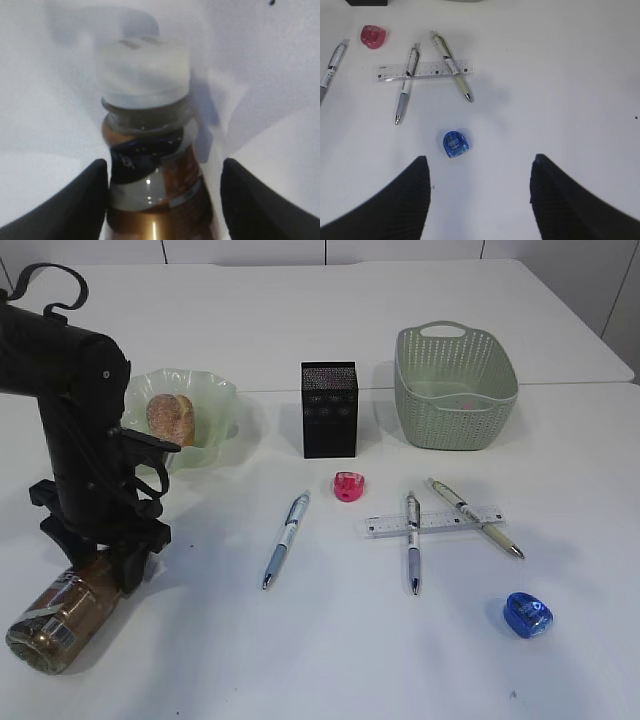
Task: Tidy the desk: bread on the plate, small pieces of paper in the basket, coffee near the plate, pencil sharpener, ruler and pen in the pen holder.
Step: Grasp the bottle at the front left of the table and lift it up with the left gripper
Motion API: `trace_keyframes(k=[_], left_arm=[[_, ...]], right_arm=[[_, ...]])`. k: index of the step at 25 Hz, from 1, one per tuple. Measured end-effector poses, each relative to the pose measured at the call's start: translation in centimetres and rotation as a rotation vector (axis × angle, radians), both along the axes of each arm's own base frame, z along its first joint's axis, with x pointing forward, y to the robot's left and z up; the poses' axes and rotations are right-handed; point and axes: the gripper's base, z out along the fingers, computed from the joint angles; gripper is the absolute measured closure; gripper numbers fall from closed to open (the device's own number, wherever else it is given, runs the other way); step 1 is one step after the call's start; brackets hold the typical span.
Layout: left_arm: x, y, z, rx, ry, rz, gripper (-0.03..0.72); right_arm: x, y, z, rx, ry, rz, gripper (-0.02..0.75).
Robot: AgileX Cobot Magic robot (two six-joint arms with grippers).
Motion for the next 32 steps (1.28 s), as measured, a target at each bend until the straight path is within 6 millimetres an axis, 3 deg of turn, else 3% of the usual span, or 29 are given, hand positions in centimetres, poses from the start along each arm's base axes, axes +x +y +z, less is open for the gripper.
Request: trace_keyframes(k=[4, 13, 26, 32], left_arm=[[0.0, 0.0, 0.0, 0.001, 0.000, -0.001, 0.302], [-0.1, 0.1, -0.6, 0.026, 0.064, 0.003, 0.403], [-0.3, 0.1, -0.1, 0.021, 0.050, 0.022, 0.411], [-0.5, 0.1, 3.2, -0.017, -0.033, 0.052, 0.411]], right_arm=[[0.0, 0.0, 0.0, -0.002, -0.002, 0.003, 0.245], [0.0, 0.0, 0.0, -0.003, -0.002, 0.005, 0.245], [0.0, 0.0, 0.0, -0.003, -0.002, 0.005, 0.245], [0.0, 0.0, 0.0, -0.003, -0.002, 0.005, 0.245]])
